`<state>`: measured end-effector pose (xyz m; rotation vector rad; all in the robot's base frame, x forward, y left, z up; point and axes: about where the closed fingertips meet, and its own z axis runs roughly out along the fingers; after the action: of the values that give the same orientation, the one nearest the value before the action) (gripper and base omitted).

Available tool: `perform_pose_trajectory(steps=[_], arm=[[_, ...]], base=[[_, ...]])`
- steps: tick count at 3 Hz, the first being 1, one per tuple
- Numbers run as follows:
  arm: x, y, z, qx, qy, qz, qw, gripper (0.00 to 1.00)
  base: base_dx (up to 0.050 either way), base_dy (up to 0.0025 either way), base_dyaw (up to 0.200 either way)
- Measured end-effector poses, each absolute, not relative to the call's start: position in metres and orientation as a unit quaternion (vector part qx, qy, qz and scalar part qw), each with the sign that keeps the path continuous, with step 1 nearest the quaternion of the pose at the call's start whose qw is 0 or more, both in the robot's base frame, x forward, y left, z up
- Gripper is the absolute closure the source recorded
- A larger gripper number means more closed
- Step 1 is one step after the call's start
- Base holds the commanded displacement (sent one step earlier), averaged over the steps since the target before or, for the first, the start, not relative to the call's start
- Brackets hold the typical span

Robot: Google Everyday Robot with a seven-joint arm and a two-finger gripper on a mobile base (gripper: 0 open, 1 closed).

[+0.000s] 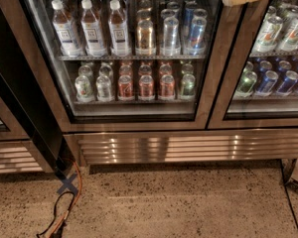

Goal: Open left fridge door

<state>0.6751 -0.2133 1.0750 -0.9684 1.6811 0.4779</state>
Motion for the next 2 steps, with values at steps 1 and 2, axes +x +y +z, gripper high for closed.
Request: perform_pose_trajectory(steps=[1,2], arm=[[0.677,-0.215,1.062,-0.425,0.701,0.23,0.525,0.0],[0.661,-0.214,1.054,-0.467,0.684,0.269,0.491,0.0]], base=[[0.0,0.0,0.0],[0.0,0.0,0.0]])
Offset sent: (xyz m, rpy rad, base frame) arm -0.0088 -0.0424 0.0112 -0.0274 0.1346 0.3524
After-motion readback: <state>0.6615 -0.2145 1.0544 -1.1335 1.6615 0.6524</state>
